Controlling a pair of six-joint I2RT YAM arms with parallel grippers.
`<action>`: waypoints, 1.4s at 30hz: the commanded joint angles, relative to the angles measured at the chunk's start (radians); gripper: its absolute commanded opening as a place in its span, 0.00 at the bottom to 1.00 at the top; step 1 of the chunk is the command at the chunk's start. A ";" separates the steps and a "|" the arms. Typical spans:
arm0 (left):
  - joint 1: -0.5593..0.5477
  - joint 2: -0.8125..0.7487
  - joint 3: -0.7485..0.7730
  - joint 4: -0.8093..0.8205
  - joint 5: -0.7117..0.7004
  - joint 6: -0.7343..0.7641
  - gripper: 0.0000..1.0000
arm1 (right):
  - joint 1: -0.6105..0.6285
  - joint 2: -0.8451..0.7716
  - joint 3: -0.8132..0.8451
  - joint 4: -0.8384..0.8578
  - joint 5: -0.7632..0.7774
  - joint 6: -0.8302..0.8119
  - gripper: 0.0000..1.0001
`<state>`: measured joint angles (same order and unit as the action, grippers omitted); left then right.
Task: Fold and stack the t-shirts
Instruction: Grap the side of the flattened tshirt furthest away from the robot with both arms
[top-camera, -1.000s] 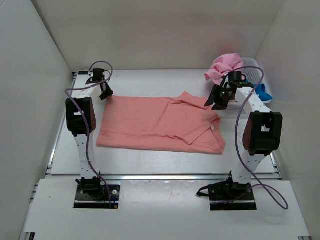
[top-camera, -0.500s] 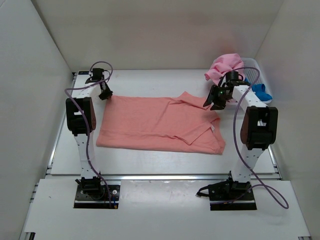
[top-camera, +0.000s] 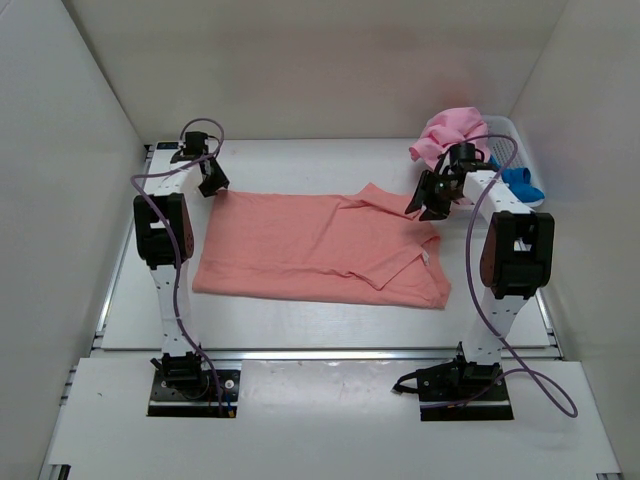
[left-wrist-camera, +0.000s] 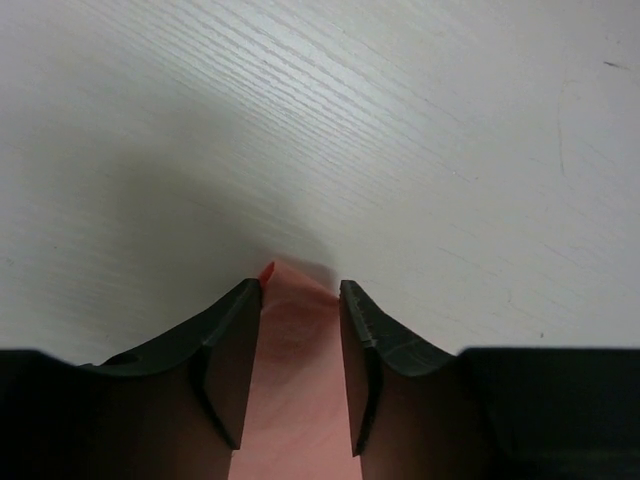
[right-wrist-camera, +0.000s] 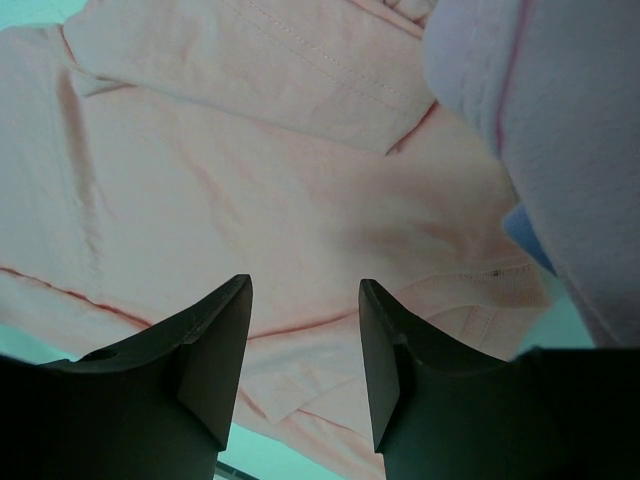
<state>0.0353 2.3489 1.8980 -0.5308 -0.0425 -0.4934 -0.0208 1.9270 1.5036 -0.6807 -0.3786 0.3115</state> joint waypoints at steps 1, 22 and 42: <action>-0.003 0.006 0.018 -0.058 0.033 0.022 0.47 | -0.004 -0.042 -0.016 0.027 0.001 0.003 0.44; 0.047 -0.077 -0.122 0.025 0.228 -0.040 0.00 | 0.013 0.093 0.064 0.164 0.167 0.110 0.58; 0.043 -0.102 -0.162 0.051 0.270 -0.063 0.00 | 0.087 0.237 0.184 0.077 0.375 0.195 0.69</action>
<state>0.0837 2.2982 1.7588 -0.4549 0.2108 -0.5545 0.0635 2.1078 1.6512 -0.5335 -0.0853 0.4938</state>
